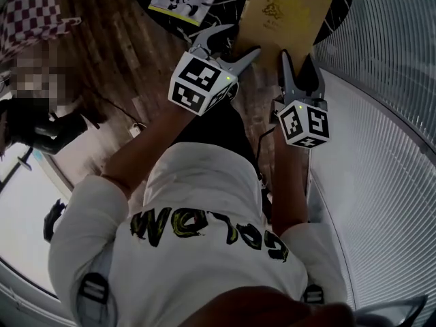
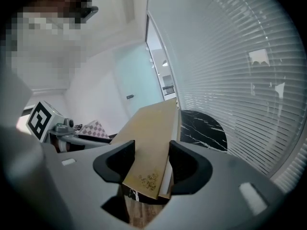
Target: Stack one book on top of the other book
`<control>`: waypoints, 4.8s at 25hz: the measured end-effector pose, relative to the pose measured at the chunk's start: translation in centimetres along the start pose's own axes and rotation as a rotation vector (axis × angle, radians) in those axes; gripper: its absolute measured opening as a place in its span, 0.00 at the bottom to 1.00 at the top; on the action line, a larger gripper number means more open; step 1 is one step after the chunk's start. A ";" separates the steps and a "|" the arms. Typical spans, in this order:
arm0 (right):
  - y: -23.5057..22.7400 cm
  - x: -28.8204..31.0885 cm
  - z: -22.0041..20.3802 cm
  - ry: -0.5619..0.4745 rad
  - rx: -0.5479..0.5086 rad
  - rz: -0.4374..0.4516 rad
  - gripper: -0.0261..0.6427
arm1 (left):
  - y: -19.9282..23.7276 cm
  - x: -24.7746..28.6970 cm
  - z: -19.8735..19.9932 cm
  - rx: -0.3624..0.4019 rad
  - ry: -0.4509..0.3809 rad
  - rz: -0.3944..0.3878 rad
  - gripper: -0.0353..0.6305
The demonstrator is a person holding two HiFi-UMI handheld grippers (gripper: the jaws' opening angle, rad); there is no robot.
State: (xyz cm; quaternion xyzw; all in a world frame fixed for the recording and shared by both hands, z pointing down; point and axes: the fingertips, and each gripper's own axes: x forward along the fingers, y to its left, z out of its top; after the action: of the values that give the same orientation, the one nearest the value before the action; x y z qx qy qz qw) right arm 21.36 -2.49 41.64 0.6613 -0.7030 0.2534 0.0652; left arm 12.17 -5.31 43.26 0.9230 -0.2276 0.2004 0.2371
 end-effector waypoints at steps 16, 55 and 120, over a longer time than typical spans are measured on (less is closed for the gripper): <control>13.0 6.0 -1.7 0.090 -0.106 0.255 0.38 | 8.9 -10.6 -3.1 -0.165 -0.075 0.245 0.45; 16.1 17.5 -7.4 0.179 0.039 0.256 0.31 | 24.5 -6.7 -2.5 0.014 -0.026 0.127 0.43; 20.8 -13.8 12.7 -0.299 -0.292 0.381 0.04 | -9.7 -22.3 11.5 0.150 -0.500 -0.080 0.06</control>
State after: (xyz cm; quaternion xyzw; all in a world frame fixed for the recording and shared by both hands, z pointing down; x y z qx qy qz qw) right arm 6.04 4.22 19.19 0.5309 -0.8455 0.0566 0.0066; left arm 1.99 3.43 19.98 0.9670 -0.2271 -0.0269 0.1123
